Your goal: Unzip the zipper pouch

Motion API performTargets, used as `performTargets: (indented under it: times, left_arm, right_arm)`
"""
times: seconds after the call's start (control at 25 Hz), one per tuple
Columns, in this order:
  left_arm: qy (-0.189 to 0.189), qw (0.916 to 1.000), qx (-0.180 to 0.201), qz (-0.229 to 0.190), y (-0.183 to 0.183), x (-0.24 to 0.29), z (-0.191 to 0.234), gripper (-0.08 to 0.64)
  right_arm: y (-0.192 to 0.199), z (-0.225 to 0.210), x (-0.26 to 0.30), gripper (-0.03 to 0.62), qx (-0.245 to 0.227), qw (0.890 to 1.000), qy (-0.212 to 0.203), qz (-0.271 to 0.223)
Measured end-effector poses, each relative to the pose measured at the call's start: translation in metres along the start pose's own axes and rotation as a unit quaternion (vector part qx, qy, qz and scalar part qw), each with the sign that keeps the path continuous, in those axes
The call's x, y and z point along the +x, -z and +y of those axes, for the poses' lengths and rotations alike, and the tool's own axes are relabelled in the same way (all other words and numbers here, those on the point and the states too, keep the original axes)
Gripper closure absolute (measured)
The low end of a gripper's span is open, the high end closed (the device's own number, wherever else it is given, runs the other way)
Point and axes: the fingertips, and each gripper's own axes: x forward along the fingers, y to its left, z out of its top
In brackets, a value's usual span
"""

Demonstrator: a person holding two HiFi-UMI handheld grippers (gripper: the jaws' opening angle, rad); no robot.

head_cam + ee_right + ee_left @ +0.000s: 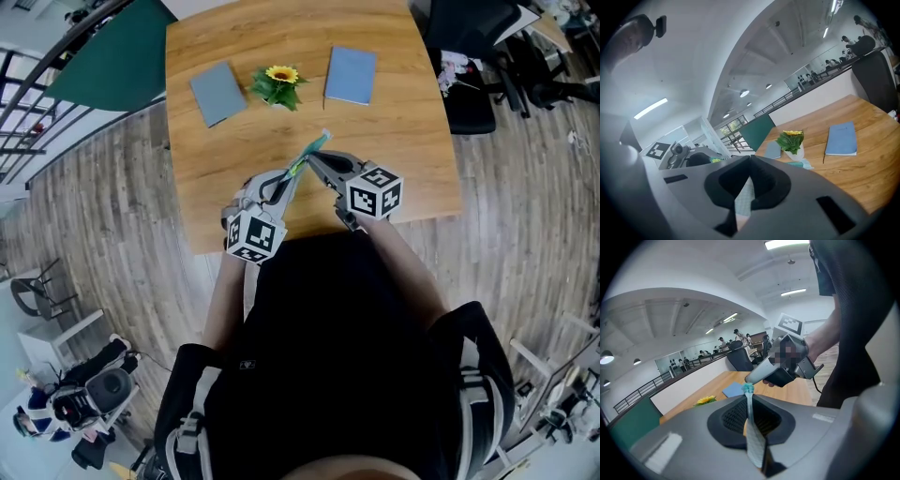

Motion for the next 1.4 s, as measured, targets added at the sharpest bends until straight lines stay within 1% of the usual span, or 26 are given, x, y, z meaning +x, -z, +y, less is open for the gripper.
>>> performTargets:
  times: [0.24,0.52,0.72,1.4]
  left_arm:
    - [-0.015,0.9998,-0.006,0.007,-0.015,0.01,-0.006,0.546]
    - [-0.03,0.9994,-0.002,0.019,-0.031,0.019,-0.018,0.546]
    - [-0.041,0.9988,-0.007,0.026,-0.04,0.026,-0.03,0.546]
    - [-0.054,0.9976,-0.021,0.039,-0.071,0.075,-0.062,0.546]
  right_arm:
    - [-0.008,-0.011,-0.013,0.588,-0.004,1.0,-0.016,0.005]
    - [-0.011,-0.023,-0.029,0.588,0.004,0.999,-0.03,0.01]
    - [-0.01,-0.029,-0.042,0.588,-0.002,0.999,-0.041,0.015]
    - [-0.012,-0.085,-0.085,0.588,-0.004,0.999,-0.044,0.028]
